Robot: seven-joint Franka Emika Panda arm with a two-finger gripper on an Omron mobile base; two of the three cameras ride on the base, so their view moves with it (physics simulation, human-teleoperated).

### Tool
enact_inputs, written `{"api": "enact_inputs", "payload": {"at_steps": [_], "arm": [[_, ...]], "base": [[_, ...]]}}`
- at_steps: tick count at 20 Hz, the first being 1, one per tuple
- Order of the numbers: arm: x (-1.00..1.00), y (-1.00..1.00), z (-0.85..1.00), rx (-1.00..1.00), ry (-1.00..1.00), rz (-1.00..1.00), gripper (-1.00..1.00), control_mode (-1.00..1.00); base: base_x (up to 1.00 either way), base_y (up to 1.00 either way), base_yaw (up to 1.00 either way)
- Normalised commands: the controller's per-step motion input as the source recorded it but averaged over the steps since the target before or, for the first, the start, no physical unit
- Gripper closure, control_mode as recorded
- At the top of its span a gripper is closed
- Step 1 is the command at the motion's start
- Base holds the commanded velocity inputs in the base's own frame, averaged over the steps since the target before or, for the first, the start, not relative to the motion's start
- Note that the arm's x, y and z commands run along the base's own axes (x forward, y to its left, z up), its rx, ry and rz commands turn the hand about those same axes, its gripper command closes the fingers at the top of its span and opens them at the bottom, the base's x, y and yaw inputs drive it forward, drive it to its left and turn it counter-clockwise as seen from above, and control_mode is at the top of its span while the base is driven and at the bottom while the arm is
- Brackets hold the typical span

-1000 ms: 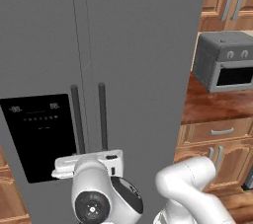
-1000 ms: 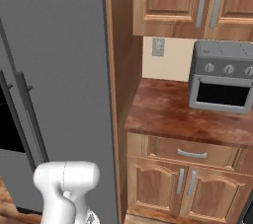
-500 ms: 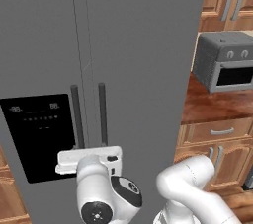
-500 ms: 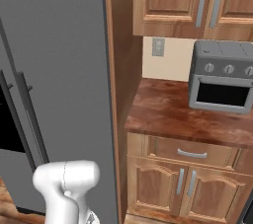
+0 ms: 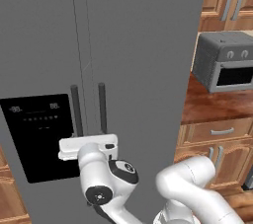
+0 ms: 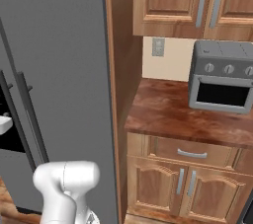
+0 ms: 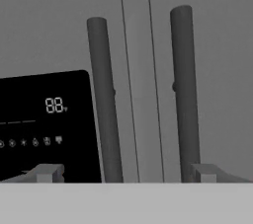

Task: Open the freezer door, pick up the ice cube tray from the freezer, and place it on the dining counter.

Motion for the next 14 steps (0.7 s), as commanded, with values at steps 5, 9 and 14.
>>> {"api": "enact_inputs", "payload": {"at_steps": [5,9,14], "arm": [[0.22,0.32,0.0,0.0,0.0,0.0,-1.0,-1.0],[0.14,0.19,0.0,0.0,0.0,0.0,-1.0,-1.0],[0.18,0.01,0.0,0.01,0.0,0.0,-1.0,-1.0]], "base": [[0.0,0.0,0.0],[0.0,0.0,0.0],[0.0,0.0,0.0]]}}
